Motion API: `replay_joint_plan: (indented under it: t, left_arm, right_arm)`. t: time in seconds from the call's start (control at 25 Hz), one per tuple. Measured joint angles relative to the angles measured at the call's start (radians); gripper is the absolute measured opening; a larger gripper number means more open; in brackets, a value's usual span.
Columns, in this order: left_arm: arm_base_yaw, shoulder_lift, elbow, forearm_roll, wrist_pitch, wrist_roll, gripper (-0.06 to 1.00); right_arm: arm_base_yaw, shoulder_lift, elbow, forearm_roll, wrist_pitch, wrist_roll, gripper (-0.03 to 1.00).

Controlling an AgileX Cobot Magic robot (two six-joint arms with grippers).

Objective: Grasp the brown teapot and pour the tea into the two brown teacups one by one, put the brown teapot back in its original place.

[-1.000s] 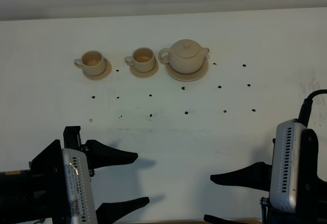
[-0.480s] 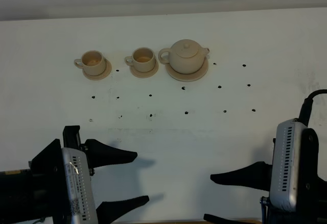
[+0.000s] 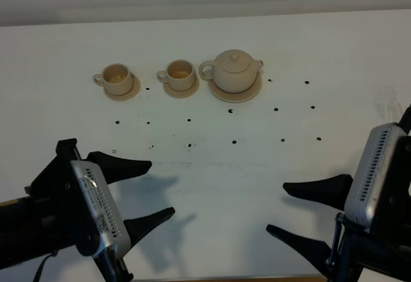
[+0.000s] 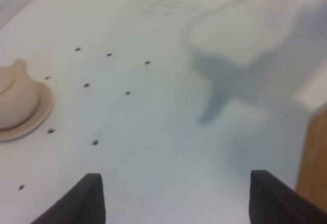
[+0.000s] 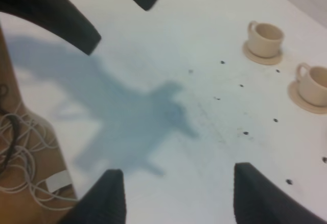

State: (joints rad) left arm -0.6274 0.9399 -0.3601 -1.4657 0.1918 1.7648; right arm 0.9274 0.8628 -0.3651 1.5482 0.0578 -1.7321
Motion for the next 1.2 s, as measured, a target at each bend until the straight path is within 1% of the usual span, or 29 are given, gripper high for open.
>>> replay_joint_plan:
  t: [0.12,0.28,0.4,0.52,0.68,0.84,0.92,0.96,1.04,1.12,1.2]
  left_arm:
    - [0.000,0.000,0.000,-0.001,-0.028,-0.002,0.57]
    - [0.000,0.000,0.000,-0.001,-0.084,-0.003,0.57]
    - [0.000,0.000,0.000,-0.001,-0.129,-0.006,0.57]
    - [0.000,0.000,0.000,-0.001,-0.186,-0.046,0.57]
    - [0.000,0.000,-0.012,-0.001,-0.260,-0.103,0.57]
    - [0.000,0.000,-0.011,-0.002,-0.331,-0.120,0.57]
    - [0.000,0.000,-0.011,-0.009,-0.391,-0.125,0.57]
    - [0.000,0.000,-0.011,-0.022,-0.421,-0.125,0.57]
    - [0.001,0.000,-0.011,-0.071,-0.485,-0.118,0.57]
    - [0.011,0.000,-0.011,-0.136,-0.523,-0.075,0.56]
    - [0.034,0.000,-0.023,-0.213,-0.547,-0.008,0.55]
  right_arm:
    - [0.000,0.000,0.000,0.019,-0.040,0.001,0.47]
    - [0.000,0.000,0.000,0.056,-0.122,0.001,0.45]
    - [0.000,0.000,0.000,0.111,-0.181,-0.008,0.45]
    - [0.000,0.000,-0.008,0.172,-0.253,-0.055,0.44]
    - [0.000,0.000,-0.039,0.189,-0.385,-0.146,0.44]
    - [0.000,0.000,-0.050,0.197,-0.475,-0.168,0.44]
    - [0.000,0.013,-0.050,0.197,-0.505,-0.172,0.44]
    - [0.000,0.020,-0.050,0.198,-0.520,-0.173,0.44]
    - [0.000,0.039,-0.056,0.198,-0.536,-0.175,0.44]
    - [0.000,0.057,-0.061,0.198,-0.541,-0.173,0.44]
    - [0.000,0.075,-0.068,0.201,-0.551,-0.163,0.44]
